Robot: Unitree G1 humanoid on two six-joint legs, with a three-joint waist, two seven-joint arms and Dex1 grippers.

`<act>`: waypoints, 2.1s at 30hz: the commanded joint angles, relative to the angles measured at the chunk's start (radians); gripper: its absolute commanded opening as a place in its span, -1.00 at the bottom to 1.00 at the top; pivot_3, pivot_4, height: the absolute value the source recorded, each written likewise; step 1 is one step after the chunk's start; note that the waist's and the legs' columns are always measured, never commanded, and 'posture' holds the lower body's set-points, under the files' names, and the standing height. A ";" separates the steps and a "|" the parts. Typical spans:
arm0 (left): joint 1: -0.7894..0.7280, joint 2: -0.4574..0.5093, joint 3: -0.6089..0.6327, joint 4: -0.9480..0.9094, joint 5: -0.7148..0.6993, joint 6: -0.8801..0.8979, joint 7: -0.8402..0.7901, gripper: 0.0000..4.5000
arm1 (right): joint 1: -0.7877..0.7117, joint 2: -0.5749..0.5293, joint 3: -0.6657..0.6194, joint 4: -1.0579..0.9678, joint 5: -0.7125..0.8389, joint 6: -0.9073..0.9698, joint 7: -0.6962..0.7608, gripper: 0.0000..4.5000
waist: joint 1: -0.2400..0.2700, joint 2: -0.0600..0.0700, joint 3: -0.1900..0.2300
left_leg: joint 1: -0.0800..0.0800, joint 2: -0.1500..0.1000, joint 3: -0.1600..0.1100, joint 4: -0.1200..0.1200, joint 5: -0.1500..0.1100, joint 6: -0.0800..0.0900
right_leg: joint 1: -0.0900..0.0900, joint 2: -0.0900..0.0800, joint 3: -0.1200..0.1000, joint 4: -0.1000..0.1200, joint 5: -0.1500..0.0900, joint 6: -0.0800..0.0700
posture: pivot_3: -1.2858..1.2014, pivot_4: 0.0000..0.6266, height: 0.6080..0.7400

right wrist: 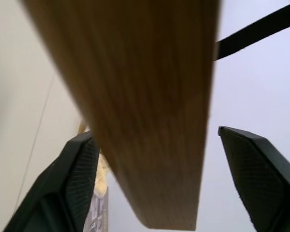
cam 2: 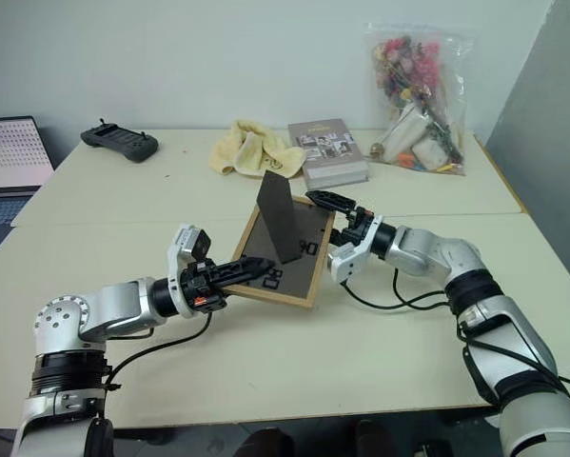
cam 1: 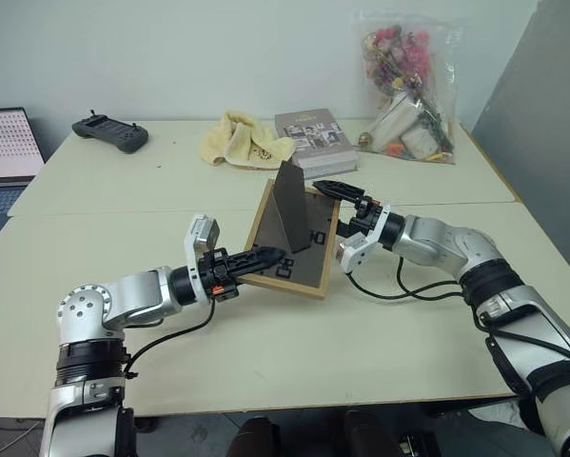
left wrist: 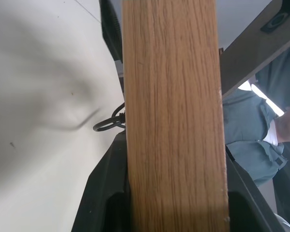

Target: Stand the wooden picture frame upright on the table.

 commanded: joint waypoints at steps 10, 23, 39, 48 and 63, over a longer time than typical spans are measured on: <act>0.027 -0.010 -0.003 -0.125 -0.045 -0.109 0.133 -0.14 | -0.044 -0.043 0.032 -0.011 -0.008 -0.061 -0.096 -0.39 | -0.002 0.000 0.000 | 0.000 0.000 0.000 0.000 0.000 0.000 | 0.000 0.000 0.000 0.000 0.000 0.000 | 0.03 -0.52 1.00; -0.001 0.167 0.065 -0.339 0.198 -0.369 0.235 1.00 | 0.035 0.082 -0.154 0.097 1.001 0.185 0.839 -0.42 | -0.009 -0.004 0.001 | 0.001 0.002 0.001 0.000 0.000 0.001 | 0.003 0.000 0.000 -0.003 0.000 0.000 | 0.03 -0.52 1.00; 0.503 0.273 -0.198 -0.945 1.083 -0.686 -0.218 1.00 | 0.053 0.342 -0.308 0.148 1.302 1.017 1.312 -0.42 | 0.009 0.000 0.003 | 0.001 0.001 0.000 -0.003 -0.003 0.005 | 0.001 0.000 -0.001 -0.001 0.000 -0.001 | 0.03 -0.52 1.00; 0.553 0.209 -0.193 -0.924 1.177 -0.724 -0.285 1.00 | 0.065 0.382 -0.349 0.347 1.190 0.862 1.231 -0.42 | 0.010 0.000 0.003 | 0.002 0.001 0.000 -0.003 -0.004 0.007 | 0.003 0.000 -0.001 -0.001 0.000 -0.001 | 0.03 -0.52 1.00; 0.471 0.194 -0.133 -0.798 1.205 -0.708 -0.371 1.00 | 0.199 0.236 -0.358 0.159 1.082 0.846 1.272 0.99 | 0.023 0.000 0.003 | 0.004 0.001 0.000 -0.003 -0.004 0.007 | 0.004 0.000 -0.002 -0.001 0.000 -0.001 | 0.03 -0.52 1.00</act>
